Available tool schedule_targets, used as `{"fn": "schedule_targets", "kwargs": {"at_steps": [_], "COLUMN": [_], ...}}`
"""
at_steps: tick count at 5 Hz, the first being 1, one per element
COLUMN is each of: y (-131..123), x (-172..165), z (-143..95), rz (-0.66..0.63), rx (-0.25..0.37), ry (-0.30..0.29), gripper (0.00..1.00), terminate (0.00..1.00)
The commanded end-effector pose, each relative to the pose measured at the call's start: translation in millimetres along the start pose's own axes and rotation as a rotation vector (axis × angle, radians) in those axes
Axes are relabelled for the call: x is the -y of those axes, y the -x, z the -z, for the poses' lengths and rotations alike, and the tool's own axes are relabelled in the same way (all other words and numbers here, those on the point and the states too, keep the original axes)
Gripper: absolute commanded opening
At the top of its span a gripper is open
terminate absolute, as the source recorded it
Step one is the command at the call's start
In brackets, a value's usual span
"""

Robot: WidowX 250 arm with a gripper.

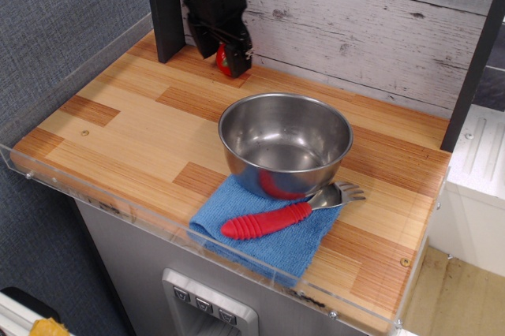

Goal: Move the strawberry to the left of the pot and blue cloth.

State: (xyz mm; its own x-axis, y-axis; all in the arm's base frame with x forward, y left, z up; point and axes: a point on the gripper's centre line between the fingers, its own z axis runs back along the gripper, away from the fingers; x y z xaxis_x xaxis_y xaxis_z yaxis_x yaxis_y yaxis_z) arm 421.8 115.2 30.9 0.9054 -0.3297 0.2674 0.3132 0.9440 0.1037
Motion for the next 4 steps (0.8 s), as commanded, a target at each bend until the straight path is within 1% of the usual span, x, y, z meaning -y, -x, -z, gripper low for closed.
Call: {"fn": "schedule_targets", "kwargs": {"at_steps": [1,2,4], "y": [-15.7,-15.3,-15.4], "x": [-0.6,-0.7,0.9], "z": [-10.7,-11.7,-17.0], "rz": [-0.003,0.003,0.018], "rx": [0.051,0.052,0.053], "ry": [-0.011,-0.018,-0.047], "gripper": [1.00,0.00,0.00], "terminate": [0.00,0.00,0.00]}}
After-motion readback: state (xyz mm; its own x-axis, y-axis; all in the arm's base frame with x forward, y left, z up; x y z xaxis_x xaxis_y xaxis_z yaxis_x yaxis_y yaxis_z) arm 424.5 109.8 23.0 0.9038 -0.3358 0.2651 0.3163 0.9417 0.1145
